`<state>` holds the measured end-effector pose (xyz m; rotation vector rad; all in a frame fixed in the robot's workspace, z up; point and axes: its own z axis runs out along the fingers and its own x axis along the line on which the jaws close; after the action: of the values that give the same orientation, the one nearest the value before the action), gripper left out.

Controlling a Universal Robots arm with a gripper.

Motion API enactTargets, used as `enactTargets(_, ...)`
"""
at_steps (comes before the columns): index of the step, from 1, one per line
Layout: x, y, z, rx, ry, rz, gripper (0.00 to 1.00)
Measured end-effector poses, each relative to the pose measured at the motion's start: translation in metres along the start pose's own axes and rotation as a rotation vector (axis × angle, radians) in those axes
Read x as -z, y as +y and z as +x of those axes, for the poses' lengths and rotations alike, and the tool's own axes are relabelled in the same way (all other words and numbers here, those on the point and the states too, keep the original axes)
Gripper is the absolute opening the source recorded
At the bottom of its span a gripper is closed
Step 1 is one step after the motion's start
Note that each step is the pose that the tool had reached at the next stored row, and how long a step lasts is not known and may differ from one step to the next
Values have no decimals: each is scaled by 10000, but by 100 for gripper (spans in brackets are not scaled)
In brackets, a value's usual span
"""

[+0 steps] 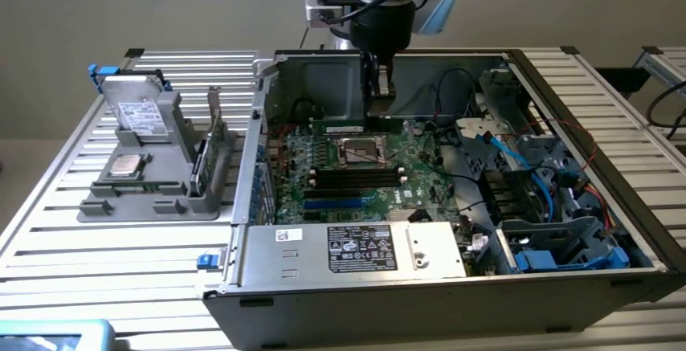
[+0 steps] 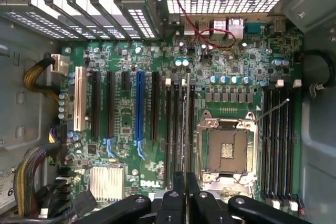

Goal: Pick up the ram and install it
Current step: 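Insert the ram into the slot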

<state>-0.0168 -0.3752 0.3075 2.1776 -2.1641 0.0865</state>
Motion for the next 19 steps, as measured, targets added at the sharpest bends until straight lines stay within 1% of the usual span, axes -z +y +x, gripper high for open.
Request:
enactTargets(2, -14, -3, 10, 0, 23, -1, 13)
enactTargets(5, -44, -4, 24, 0, 22, 1, 13)
enactTargets(10, -132, -9, 47, 1, -16, 1, 13)
enactTargets(13, -167, -16, 60, 1, -16, 0, 13)
enactTargets(19, -215, -21, 146, -4, -20, 0, 13)
